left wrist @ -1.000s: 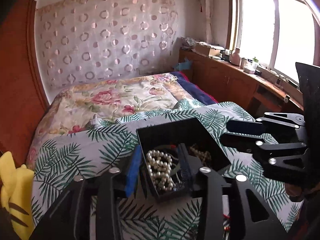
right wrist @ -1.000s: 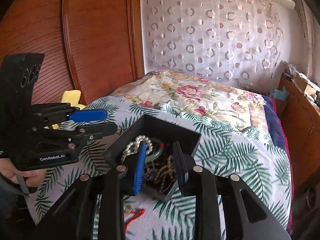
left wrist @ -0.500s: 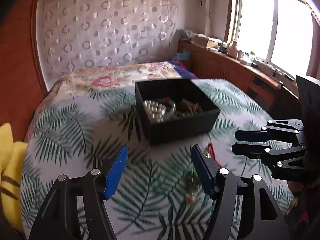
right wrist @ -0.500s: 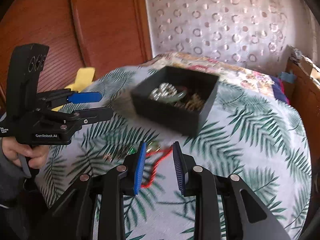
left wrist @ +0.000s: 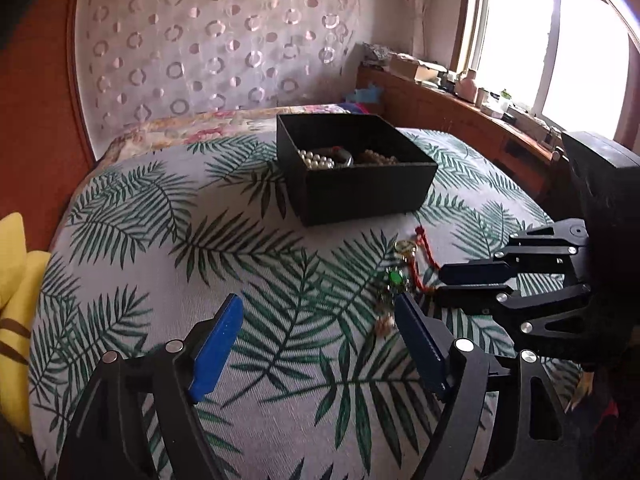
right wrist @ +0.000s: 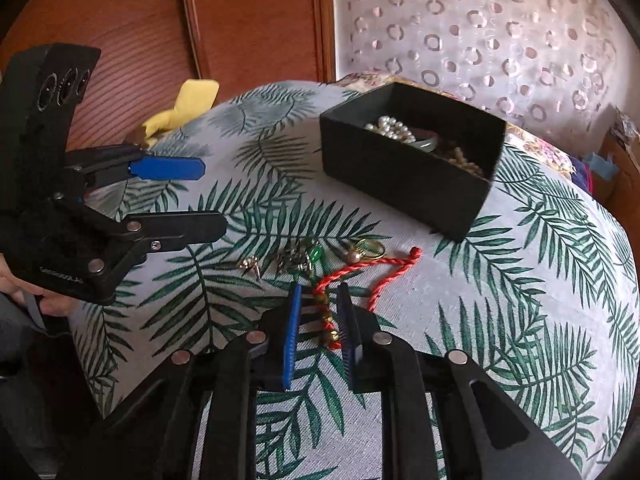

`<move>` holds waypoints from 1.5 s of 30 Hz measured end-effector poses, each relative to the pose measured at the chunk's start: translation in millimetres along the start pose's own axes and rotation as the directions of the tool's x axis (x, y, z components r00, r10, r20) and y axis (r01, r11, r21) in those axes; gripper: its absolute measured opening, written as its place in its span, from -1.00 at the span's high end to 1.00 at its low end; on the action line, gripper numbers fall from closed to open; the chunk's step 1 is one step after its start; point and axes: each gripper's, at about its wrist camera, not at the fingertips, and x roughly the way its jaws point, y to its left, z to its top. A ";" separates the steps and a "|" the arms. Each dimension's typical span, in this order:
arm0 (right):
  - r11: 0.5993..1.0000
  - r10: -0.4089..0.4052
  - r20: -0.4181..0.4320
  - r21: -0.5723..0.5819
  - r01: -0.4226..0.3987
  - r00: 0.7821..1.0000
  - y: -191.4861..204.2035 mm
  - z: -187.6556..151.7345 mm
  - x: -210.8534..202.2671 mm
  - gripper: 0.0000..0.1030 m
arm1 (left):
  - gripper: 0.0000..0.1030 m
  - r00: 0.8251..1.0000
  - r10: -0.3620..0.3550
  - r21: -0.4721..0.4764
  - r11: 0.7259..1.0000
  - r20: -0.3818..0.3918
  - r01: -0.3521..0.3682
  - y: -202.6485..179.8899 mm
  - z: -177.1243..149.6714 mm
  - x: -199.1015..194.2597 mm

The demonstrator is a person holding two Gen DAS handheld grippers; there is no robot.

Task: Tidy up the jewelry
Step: 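Grasp the green-stone earrings with the left gripper while the right gripper grasps the red cord bracelet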

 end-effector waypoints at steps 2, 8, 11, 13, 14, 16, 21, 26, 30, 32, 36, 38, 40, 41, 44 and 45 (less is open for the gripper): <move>0.999 -0.029 -0.017 -0.014 0.029 0.999 1.7 -1.3 3.9 0.71 | -0.45 1.000 -0.002 -0.001 1.000 -0.008 0.002 0.5 -2.6 0.6; 0.999 -0.050 -0.007 0.010 0.050 0.999 -3.3 -8.6 -4.8 0.85 | -0.45 1.000 -0.015 0.003 1.000 -0.017 0.015 -3.2 -4.0 1.4; 0.997 -0.059 0.014 0.056 0.058 0.998 -8.5 -18.2 -13.3 0.85 | -0.45 0.999 -0.026 0.012 1.000 -0.018 0.026 -7.9 -5.1 2.2; 0.995 -0.068 0.026 0.078 0.066 0.997 -10.0 -25.1 -18.9 0.85 | -0.43 0.999 -0.038 0.019 0.999 -0.022 0.039 -12.0 -5.7 3.8; 0.994 -0.073 0.029 0.084 0.070 0.997 -9.7 -28.1 -19.8 0.85 | -0.35 0.999 -0.042 0.022 0.999 -0.025 0.043 -13.5 -5.6 4.3; 0.991 -0.092 0.035 0.096 0.089 0.995 -9.3 -35.8 -23.3 0.85 | -0.19 0.998 -0.056 0.028 0.998 -0.036 0.057 -17.6 -5.7 6.6; 0.990 -0.099 0.058 0.111 0.092 0.993 -9.0 -40.9 -27.5 0.85 | 0.25 0.995 -0.078 0.050 0.995 -0.067 0.082 -28.3 -5.0 15.6; 0.990 -0.095 0.062 0.112 0.088 0.994 -8.4 -41.5 -25.3 0.85 | 0.44 0.993 -0.078 0.063 0.994 -0.086 0.084 -34.8 -3.7 22.2; 0.990 -0.087 0.065 0.118 0.079 0.994 -9.0 -41.6 -24.5 0.84 | 0.53 0.993 -0.073 0.062 0.995 -0.093 0.079 -36.3 -3.7 26.4; 0.990 -0.080 0.065 0.125 0.072 0.995 -10.4 -41.5 -24.2 0.84 | 0.66 0.994 -0.058 0.072 0.995 -0.090 0.064 -37.9 -4.2 27.8; 0.990 -0.080 0.066 0.124 0.072 0.995 -10.7 -41.1 -24.0 0.84 | 0.80 0.994 -0.075 0.076 0.994 -0.084 0.081 -36.8 -6.8 23.3; 0.990 -0.079 0.066 0.126 0.070 0.995 -11.1 -41.1 -23.9 0.84 | 0.80 0.994 -0.077 0.067 0.994 -0.072 0.081 -33.9 -7.6 18.3; 0.989 -0.080 0.068 0.127 0.071 0.995 -11.2 -41.3 -24.6 0.84 | 0.80 0.995 -0.082 0.052 0.995 -0.059 0.085 -30.4 -7.4 12.0; 0.989 -0.081 0.069 0.126 0.072 0.994 -10.9 -41.4 -24.9 0.84 | 0.80 0.995 -0.079 0.049 0.995 -0.052 0.082 -28.7 -7.0 8.9; 0.989 -0.090 0.076 0.122 0.080 0.993 -10.2 -40.4 -27.3 0.85 | 0.80 0.996 -0.080 0.034 0.996 -0.025 0.081 -23.9 -4.1 -1.3; 0.989 -0.088 0.077 0.124 0.078 0.993 -10.7 -39.5 -28.1 0.84 | 0.80 0.997 -0.079 0.030 0.996 -0.015 0.079 -22.2 -2.2 -5.2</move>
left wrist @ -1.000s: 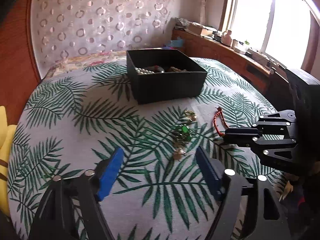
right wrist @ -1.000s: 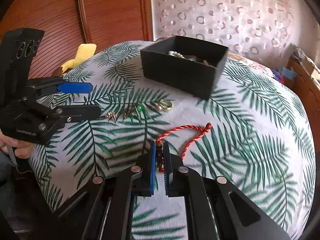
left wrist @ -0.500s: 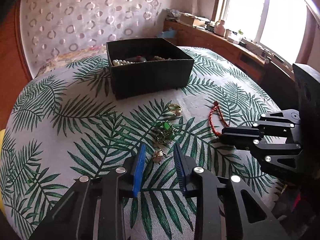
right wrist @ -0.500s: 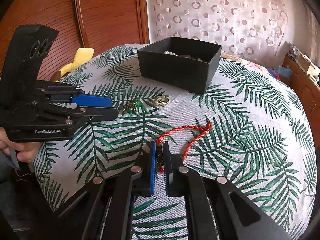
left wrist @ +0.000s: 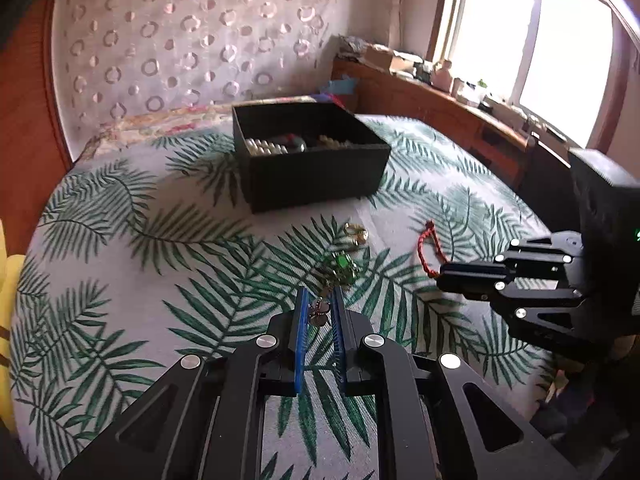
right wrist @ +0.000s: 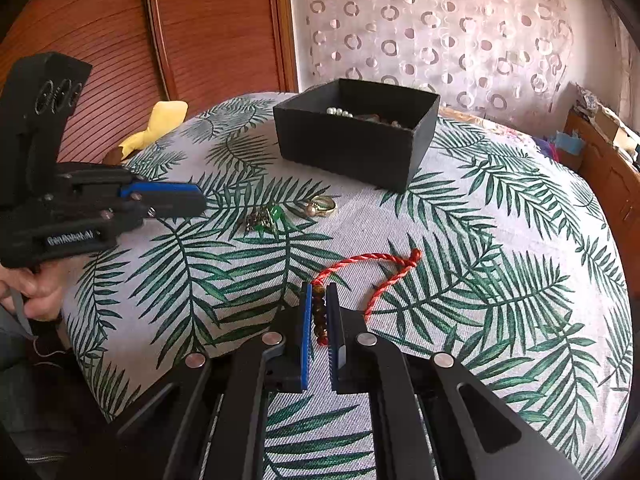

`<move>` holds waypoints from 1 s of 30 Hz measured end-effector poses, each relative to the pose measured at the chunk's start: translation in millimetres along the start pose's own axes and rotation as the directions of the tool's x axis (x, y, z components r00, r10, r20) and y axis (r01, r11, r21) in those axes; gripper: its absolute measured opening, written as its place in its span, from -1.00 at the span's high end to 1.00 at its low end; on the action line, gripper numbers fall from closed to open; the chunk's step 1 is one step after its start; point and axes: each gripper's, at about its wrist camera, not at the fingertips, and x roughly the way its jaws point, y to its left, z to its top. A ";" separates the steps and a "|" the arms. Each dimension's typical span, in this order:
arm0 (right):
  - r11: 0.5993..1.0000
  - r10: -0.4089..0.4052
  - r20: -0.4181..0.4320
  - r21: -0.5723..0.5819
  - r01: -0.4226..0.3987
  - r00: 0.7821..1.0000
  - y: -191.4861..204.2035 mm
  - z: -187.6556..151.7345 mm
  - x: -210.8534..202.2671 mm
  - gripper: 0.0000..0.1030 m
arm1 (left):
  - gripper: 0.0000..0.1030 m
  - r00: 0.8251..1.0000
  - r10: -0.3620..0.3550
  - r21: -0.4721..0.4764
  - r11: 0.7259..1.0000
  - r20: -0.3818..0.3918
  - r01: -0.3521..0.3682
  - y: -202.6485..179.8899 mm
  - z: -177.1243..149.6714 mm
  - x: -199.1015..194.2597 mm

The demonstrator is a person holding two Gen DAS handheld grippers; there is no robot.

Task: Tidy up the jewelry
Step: 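Grasp the green-stone earrings with the left gripper while the right gripper grasps the red cord bracelet, then carry the earrings and red cord bracelet into the black box and open both grippers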

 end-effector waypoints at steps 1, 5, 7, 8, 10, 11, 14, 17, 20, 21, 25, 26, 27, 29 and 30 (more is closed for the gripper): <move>1.000 0.002 0.002 0.002 -0.002 1.000 -0.2 1.0 -1.1 0.84 | 0.80 1.000 0.000 -0.002 1.000 0.007 0.000 0.3 1.2 -2.3; 1.000 -0.001 0.048 -0.004 0.001 0.999 -2.1 13.9 -15.6 0.85 | 0.80 0.999 0.006 -0.002 1.000 0.041 -0.006 0.3 10.0 -11.7; 1.000 0.000 0.071 -0.009 0.001 0.997 -3.3 21.5 -23.6 0.85 | 0.80 0.998 0.013 0.001 1.000 0.057 -0.013 -0.8 14.7 -15.1; 1.000 0.000 0.085 -0.015 0.002 0.996 -3.8 26.3 -27.9 0.85 | 0.80 0.998 0.015 0.001 1.000 0.063 -0.015 -0.6 16.1 -16.4; 1.000 -0.003 0.108 -0.025 0.006 0.994 -5.0 34.4 -35.0 0.85 | 0.80 0.997 0.018 -0.003 1.000 0.075 -0.018 -0.7 20.7 -18.4; 0.999 -0.005 0.122 -0.031 0.009 0.993 -5.8 39.8 -38.5 0.85 | 0.80 0.997 0.020 -0.003 1.000 0.079 -0.020 -1.0 22.8 -18.7; 0.999 -0.015 0.147 -0.047 0.022 0.989 -7.4 55.0 -44.0 0.85 | 0.80 0.995 0.029 -0.003 1.000 0.091 -0.029 1.1 30.3 -19.6; 0.997 -0.022 0.168 -0.064 0.033 0.986 -8.9 69.4 -46.7 0.85 | 0.80 0.994 0.037 -0.004 0.999 0.099 -0.037 3.6 38.4 -19.8; 0.996 -0.031 0.182 -0.081 0.046 0.983 -12.0 86.1 -45.2 0.85 | 0.80 0.993 0.043 -0.002 0.999 0.107 -0.043 5.7 44.2 -19.3; 0.995 -0.033 0.185 -0.085 0.049 0.982 -13.2 91.4 -43.9 0.84 | 0.80 0.993 0.045 -0.001 0.999 0.108 -0.045 6.2 46.2 -18.7; 0.994 -0.036 0.188 -0.096 0.055 0.981 -16.6 108.3 -35.2 0.85 | 0.80 0.992 0.051 -0.004 0.999 0.116 -0.051 8.1 53.5 -15.5; 0.994 -0.034 0.187 -0.098 0.053 0.982 -18.3 113.5 -31.3 0.85 | 0.80 0.992 0.052 -0.005 0.999 0.116 -0.052 8.4 54.7 -14.2; 0.994 -0.034 0.185 -0.100 0.053 0.982 -19.5 117.2 -27.6 0.85 | 0.80 0.992 0.053 -0.006 0.999 0.116 -0.053 8.9 56.2 -13.0; 0.993 -0.037 0.178 -0.101 0.056 0.983 -23.1 124.8 -19.4 0.84 | 0.80 0.992 0.056 -0.004 0.998 0.117 -0.056 8.7 61.4 -9.9; 0.993 -0.037 0.177 -0.100 0.055 0.984 -24.7 127.2 -16.4 0.85 | 0.80 0.991 0.058 -0.003 0.998 0.117 -0.058 9.4 63.3 -8.7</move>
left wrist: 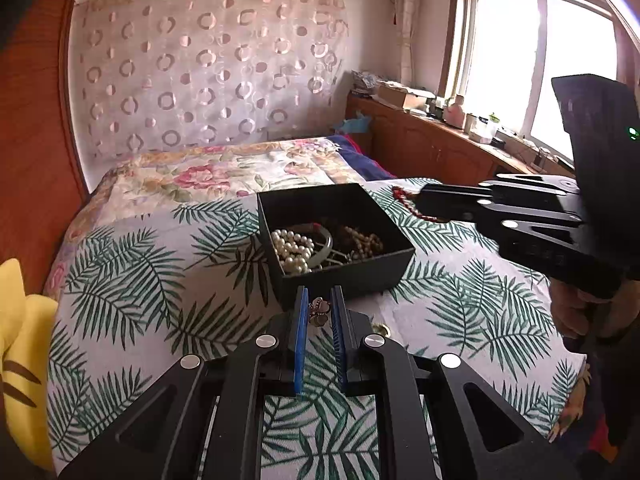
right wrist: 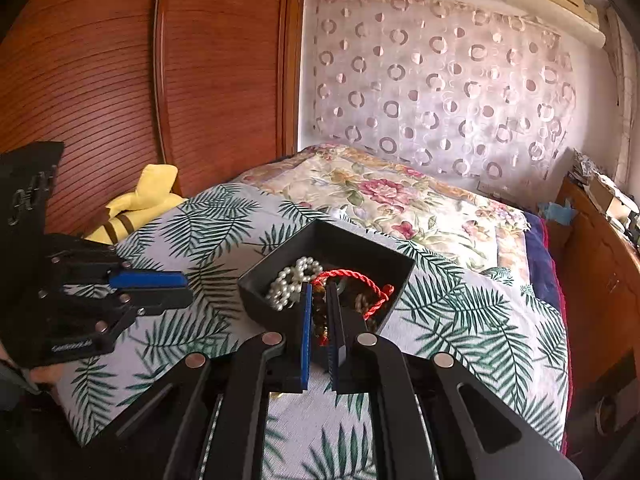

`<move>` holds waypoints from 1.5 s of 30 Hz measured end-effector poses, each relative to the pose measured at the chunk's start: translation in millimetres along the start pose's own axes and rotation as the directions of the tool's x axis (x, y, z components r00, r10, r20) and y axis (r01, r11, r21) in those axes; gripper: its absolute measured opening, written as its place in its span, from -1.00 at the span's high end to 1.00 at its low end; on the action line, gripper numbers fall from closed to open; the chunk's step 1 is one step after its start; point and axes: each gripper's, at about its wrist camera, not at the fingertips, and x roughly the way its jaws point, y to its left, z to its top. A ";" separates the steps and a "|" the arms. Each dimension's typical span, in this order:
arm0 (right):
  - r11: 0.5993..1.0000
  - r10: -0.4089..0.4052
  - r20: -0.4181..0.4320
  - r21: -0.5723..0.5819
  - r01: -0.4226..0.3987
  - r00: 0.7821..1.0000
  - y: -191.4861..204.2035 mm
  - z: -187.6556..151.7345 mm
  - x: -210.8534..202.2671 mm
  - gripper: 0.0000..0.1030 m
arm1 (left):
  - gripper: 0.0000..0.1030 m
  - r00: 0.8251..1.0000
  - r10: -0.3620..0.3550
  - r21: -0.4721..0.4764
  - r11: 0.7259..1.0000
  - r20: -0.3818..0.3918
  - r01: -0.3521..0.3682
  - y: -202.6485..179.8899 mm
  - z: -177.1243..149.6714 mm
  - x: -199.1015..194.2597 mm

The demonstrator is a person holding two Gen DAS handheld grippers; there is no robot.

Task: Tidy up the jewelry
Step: 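Carry the earrings and red cord bracelet into the black box and open both grippers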

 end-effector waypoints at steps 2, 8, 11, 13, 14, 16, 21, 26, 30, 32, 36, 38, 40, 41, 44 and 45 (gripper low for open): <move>1.000 0.006 0.001 -0.003 -0.006 1.000 -2.8 3.5 6.7 0.84 | 0.80 1.000 0.005 0.004 1.000 0.001 -0.005 0.1 4.7 4.2; 0.998 0.036 -0.026 0.043 -0.035 0.999 -16.2 7.8 28.4 0.84 | 0.80 1.000 0.025 0.003 1.000 0.000 -0.025 4.0 17.4 15.8; 0.997 0.039 -0.051 0.063 -0.036 0.998 -21.4 8.0 38.4 0.83 | 0.80 1.000 0.030 0.002 1.000 -0.001 -0.030 6.6 22.6 21.2; 0.996 0.043 -0.056 0.075 -0.039 0.998 -25.3 8.7 41.5 0.82 | 0.80 0.999 0.034 0.004 0.999 -0.001 -0.034 6.9 26.2 24.7; 0.996 0.046 -0.055 0.082 -0.041 0.997 -27.2 8.3 42.0 0.79 | 0.80 0.999 0.034 0.004 0.999 -0.002 -0.034 7.0 28.4 27.0; 0.995 0.041 -0.051 0.091 -0.037 0.998 -29.6 7.4 41.2 0.75 | 0.80 0.999 0.033 0.005 0.999 -0.005 -0.033 6.5 33.3 32.3; 0.994 0.036 -0.052 0.110 -0.030 0.998 -35.6 2.5 38.3 0.74 | 0.79 0.999 0.036 0.016 0.999 -0.015 -0.036 3.7 45.0 48.0; 0.993 0.028 -0.047 0.115 -0.023 0.999 -36.8 -4.6 32.2 0.74 | 0.79 0.999 0.037 0.023 0.999 -0.030 -0.037 -1.3 50.4 63.4; 0.993 0.030 -0.046 0.118 -0.024 0.998 -37.0 -12.3 27.9 0.74 | 0.79 0.998 0.040 0.024 0.999 -0.043 -0.039 -2.3 50.7 74.0; 0.994 0.024 -0.048 0.110 -0.018 0.999 -35.3 -15.9 26.1 0.74 | 0.76 0.998 0.044 0.027 0.999 -0.047 -0.042 -3.9 51.0 77.1; 0.994 0.026 -0.043 0.107 -0.021 0.999 -32.8 -23.6 21.2 0.74 | 0.27 0.999 0.043 0.012 0.999 -0.030 -0.043 -3.8 50.6 75.6; 0.993 0.033 -0.041 0.115 -0.028 0.999 -30.7 -28.8 18.1 0.74 | 0.13 0.999 0.046 0.010 0.999 -0.027 -0.046 -3.3 48.4 72.7; 0.991 0.043 -0.042 0.126 -0.037 0.998 -28.7 -35.9 15.8 0.74 | -0.10 0.999 0.050 0.005 0.999 -0.017 -0.050 -2.3 43.7 67.4; 0.991 0.046 -0.045 0.129 -0.040 0.998 -27.4 -37.3 15.1 0.74 | -0.22 0.999 0.051 -0.001 0.999 -0.011 -0.051 -1.0 40.7 63.9; 0.990 0.057 -0.056 0.134 -0.049 0.997 -22.0 -47.2 15.6 0.74 | -0.56 0.998 0.056 -0.014 0.998 -0.007 -0.057 3.2 30.0 55.3; 0.989 0.060 -0.063 0.137 -0.051 0.996 -20.5 -50.5 16.7 0.74 | -0.66 0.998 0.056 -0.015 0.998 -0.006 -0.056 4.0 26.7 52.2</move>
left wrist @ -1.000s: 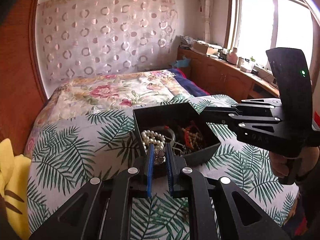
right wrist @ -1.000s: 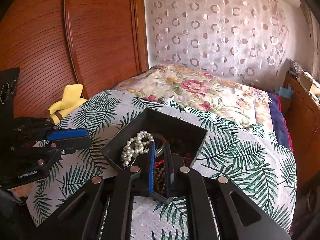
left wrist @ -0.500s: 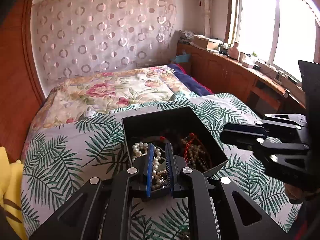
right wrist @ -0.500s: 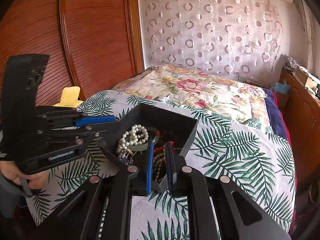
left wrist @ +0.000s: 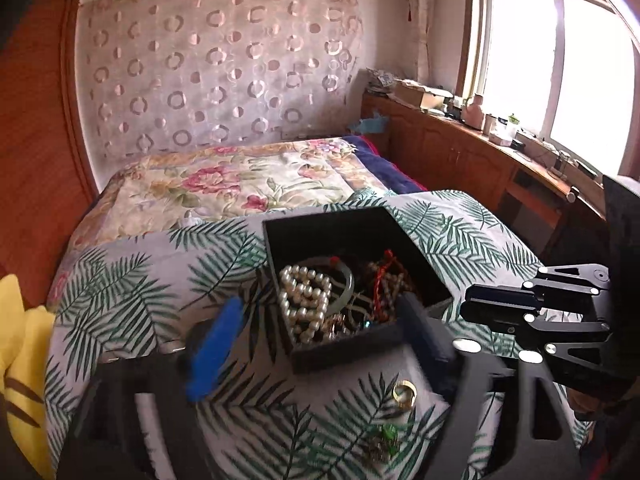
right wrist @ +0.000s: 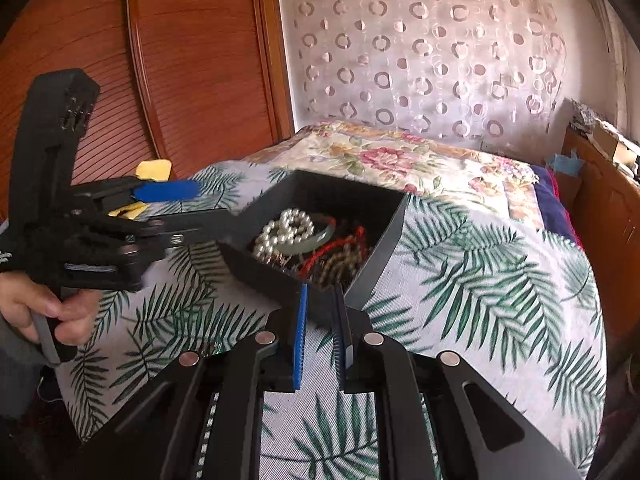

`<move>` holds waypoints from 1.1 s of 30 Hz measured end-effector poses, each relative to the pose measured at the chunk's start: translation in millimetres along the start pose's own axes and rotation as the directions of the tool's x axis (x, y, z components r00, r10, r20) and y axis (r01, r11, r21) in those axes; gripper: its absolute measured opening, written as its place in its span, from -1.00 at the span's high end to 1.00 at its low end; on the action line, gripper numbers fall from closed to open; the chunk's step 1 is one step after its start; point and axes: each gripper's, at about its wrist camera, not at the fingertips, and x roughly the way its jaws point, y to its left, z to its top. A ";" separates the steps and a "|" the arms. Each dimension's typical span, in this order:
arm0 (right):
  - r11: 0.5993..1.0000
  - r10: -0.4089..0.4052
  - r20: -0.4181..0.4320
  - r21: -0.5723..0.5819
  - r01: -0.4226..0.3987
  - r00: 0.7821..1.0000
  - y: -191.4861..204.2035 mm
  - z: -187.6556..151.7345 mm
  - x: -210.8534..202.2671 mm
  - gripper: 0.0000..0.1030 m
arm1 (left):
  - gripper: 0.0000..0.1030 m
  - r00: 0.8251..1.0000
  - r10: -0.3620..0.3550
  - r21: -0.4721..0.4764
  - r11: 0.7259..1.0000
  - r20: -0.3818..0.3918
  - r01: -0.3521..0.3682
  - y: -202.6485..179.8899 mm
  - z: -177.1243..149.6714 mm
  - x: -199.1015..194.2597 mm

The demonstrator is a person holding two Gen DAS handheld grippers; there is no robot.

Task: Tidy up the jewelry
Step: 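Carry the earrings and red cord bracelet into the black box and open both grippers, then grasp the green pendant with the left gripper while the right gripper grasps the gold ring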

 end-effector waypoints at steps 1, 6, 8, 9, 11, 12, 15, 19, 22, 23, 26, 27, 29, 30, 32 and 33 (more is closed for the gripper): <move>1.000 0.000 -0.004 0.002 0.000 1.000 0.7 -2.5 0.5 0.74 | -0.66 1.000 -0.012 0.002 1.000 -0.002 0.012 1.0 -5.1 -3.0; 0.999 -0.013 -0.024 0.044 0.014 1.000 2.0 -19.9 0.5 0.64 | -0.68 1.000 -0.008 0.023 1.000 -0.030 0.008 3.5 -25.5 -11.4; 0.998 -0.017 -0.026 0.060 0.018 1.000 3.2 -25.5 -1.9 0.21 | -0.72 0.999 -0.010 0.024 1.000 -0.041 0.011 3.9 -34.4 -14.3; 0.998 -0.018 -0.026 0.063 0.020 0.999 4.4 -28.2 -3.2 0.19 | -0.75 0.999 -0.011 0.023 1.000 -0.046 0.012 3.8 -37.1 -15.4; 0.998 -0.019 -0.035 0.061 0.022 0.999 8.9 -35.1 -5.5 0.17 | -0.76 0.998 -0.020 0.023 1.000 -0.061 0.021 2.7 -44.5 -17.1; 0.998 -0.022 -0.039 0.061 0.024 0.999 11.4 -38.7 -6.6 0.10 | -0.76 0.997 -0.019 0.027 0.999 -0.068 0.021 1.9 -49.1 -17.7; 0.998 -0.037 -0.048 0.058 0.039 0.998 19.9 -49.3 -11.2 -0.01 | -0.76 0.996 -0.021 0.022 0.999 -0.086 0.023 0.2 -58.4 -18.3; 0.998 -0.036 -0.060 0.041 0.039 0.998 30.8 -61.1 -17.0 -0.03 | -0.76 0.993 -0.032 0.038 0.999 -0.117 0.036 -7.1 -70.7 -18.6; 0.998 -0.054 -0.081 0.014 0.055 0.995 39.4 -71.7 -18.5 -0.03 | -0.76 0.990 -0.047 0.067 0.996 -0.136 0.056 -16.2 -77.0 -19.3; 0.998 -0.058 -0.083 0.011 0.060 0.995 40.4 -73.8 -18.9 -0.03 | -0.75 0.989 -0.054 0.074 0.995 -0.139 0.065 -18.9 -78.4 -19.5; 0.998 -0.061 -0.090 0.015 0.062 0.994 40.8 -79.9 -20.2 -0.03 | -0.45 0.986 -0.071 0.090 0.992 -0.149 0.085 -26.5 -81.1 -19.7; 0.998 -0.060 -0.091 0.019 0.062 0.994 38.9 -80.7 -20.6 -0.03 | -0.30 0.985 -0.075 0.093 0.992 -0.156 0.090 -28.8 -81.8 -19.0; 0.998 -0.054 -0.086 0.029 0.057 0.995 36.2 -81.9 -21.8 -0.03 | -0.10 0.983 -0.084 0.097 0.990 -0.165 0.101 -32.4 -80.8 -17.5; 0.998 -0.054 -0.082 0.031 0.056 0.995 35.4 -81.8 -22.3 -0.03 | 0.03 0.982 -0.089 0.104 0.989 -0.168 0.107 -35.0 -80.8 -17.0; 0.998 -0.050 -0.082 0.036 0.053 0.995 34.8 -82.1 -21.6 -0.03 | 0.24 0.980 -0.097 0.114 0.986 -0.175 0.118 -41.2 -79.4 -15.3; 0.998 -0.047 -0.081 0.039 0.050 0.996 34.6 -82.4 -21.6 -0.03 | 0.34 0.979 -0.103 0.120 0.985 -0.176 0.126 -43.8 -78.7 -15.0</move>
